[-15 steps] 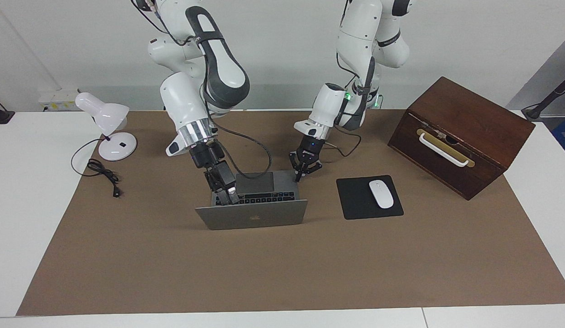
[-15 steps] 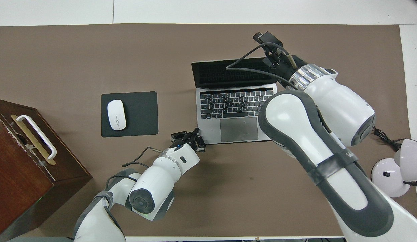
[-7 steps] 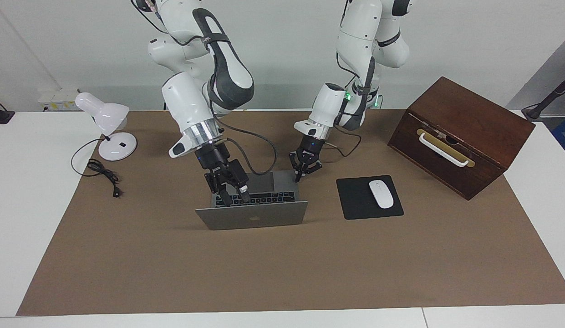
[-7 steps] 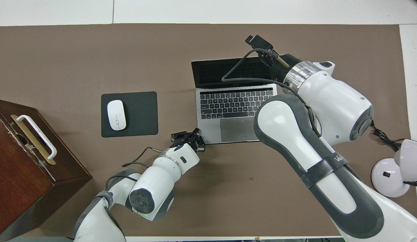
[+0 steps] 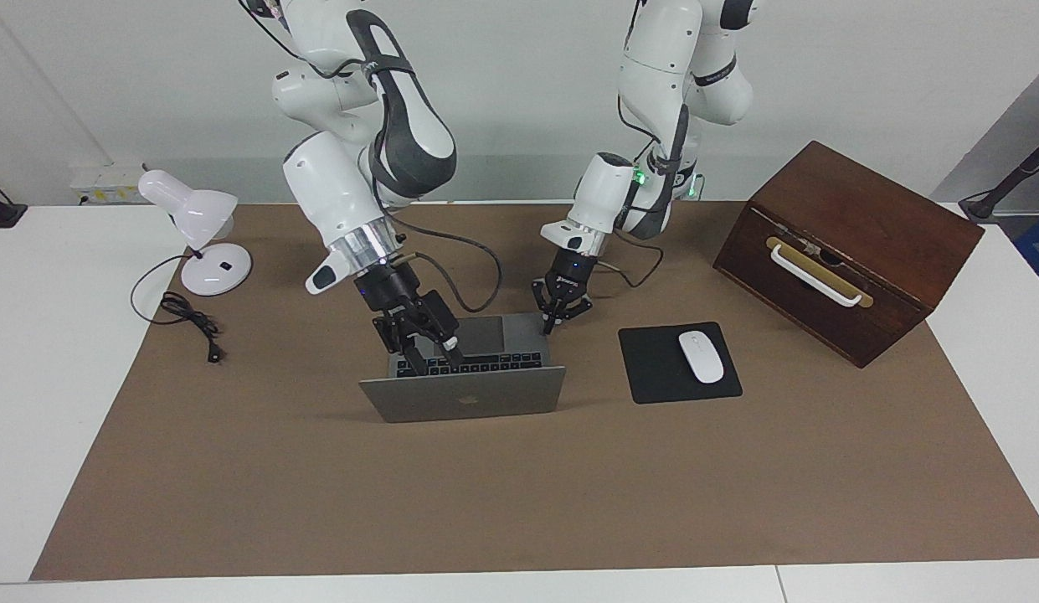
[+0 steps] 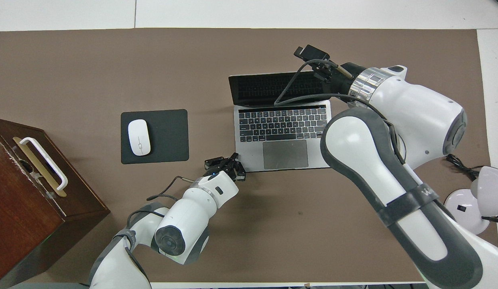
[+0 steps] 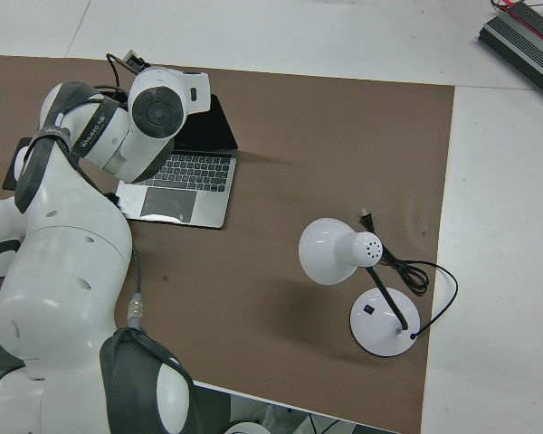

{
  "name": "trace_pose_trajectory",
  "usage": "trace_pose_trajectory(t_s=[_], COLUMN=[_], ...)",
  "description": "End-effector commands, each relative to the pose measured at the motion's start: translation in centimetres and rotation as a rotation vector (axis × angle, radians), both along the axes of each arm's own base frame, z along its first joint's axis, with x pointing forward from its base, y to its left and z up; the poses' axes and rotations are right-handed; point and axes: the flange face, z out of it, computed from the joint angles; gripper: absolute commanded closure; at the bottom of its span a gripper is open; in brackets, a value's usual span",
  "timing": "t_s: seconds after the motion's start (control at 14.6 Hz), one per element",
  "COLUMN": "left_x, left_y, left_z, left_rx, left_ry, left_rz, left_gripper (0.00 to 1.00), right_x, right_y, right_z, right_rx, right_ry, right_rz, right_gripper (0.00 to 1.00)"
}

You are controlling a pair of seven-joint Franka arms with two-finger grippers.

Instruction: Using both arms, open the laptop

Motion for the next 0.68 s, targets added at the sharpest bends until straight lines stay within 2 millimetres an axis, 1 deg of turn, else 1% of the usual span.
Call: trace_pose_trajectory(t_s=[0.0, 0.21, 0.34, 0.41, 0.55, 0.62], left_x=[-0.3, -0.3, -0.3, -0.3, -0.3, -0.3], left_y=[-1.0, -0.8, -0.6, -0.4, 0.0, 0.1], left_z=[0.6, 1.4, 2.0, 2.1, 2.6, 2.6], left_rx=[-0.030, -0.043, -0.050, -0.051, -0.056, -0.056], left_ry=[-0.011, -0.014, -0.020, -0.020, -0.022, -0.020], left_rz=[0.012, 0.022, 0.025, 0.028, 0.036, 0.037], left_gripper=[1.00, 1.00, 1.00, 1.00, 1.00, 1.00], right_x=[-0.6, -0.9, -1.4, -1.8, -2.8, -3.4], right_y=[-1.8, -3.1, -3.1, -3.5, -4.9, -6.1], right_z=[1.3, 2.7, 3.7, 4.1, 5.3, 6.1], right_rx=[-0.036, -0.117, -0.177, -0.213, -0.278, -0.314], right_ry=[0.029, 0.109, 0.177, 0.205, 0.249, 0.282], right_rz=[0.059, 0.107, 0.135, 0.150, 0.188, 0.206], right_gripper=[0.00, 0.00, 0.00, 0.00, 0.00, 0.00])
